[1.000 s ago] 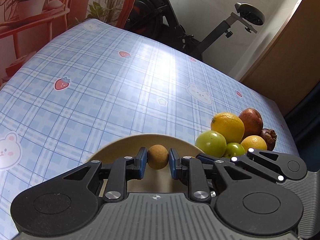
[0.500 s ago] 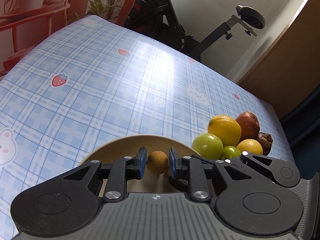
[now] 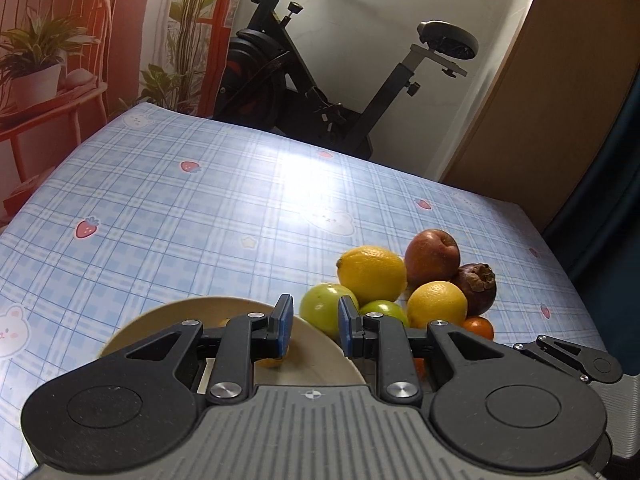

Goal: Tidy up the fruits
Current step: 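Grasp a tangerine with the left tool while the right tool grasps another tangerine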

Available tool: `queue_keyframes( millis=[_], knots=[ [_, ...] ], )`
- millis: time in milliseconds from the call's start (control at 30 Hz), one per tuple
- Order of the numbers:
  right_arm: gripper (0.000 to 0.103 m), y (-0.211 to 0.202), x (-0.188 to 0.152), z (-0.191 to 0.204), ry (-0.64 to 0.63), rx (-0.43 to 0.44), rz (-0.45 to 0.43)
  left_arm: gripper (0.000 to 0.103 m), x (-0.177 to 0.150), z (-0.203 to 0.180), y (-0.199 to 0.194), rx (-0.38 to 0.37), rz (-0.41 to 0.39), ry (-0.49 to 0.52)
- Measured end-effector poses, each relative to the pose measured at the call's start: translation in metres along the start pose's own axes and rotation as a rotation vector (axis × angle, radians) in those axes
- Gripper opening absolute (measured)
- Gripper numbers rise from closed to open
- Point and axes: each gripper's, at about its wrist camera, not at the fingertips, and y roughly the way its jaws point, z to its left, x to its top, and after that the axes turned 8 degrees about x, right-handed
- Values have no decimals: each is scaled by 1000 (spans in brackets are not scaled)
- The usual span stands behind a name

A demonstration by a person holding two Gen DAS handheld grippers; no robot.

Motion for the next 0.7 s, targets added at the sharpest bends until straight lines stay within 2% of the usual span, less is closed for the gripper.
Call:
queue_keyframes(
  millis=[100, 300, 400, 467, 700],
  knots=[
    [36, -23, -15, -21, 68, -46, -18, 26, -6, -23, 2, -42, 24, 9],
    [36, -46, -36, -42, 135, -67, -20, 26, -21, -59, 10, -64, 66, 57],
    [38, -47, -39, -45, 125, -53, -15, 25, -21, -67, 9, -72, 66, 79],
    [45, -44, -40, -45, 108, -41, -13, 25, -20, -72, 8, -75, 61, 102],
    [45, -30, -45, -40, 59, -16, -1, 25, -29, -65, 9, -41, 84, 94]
  ],
)
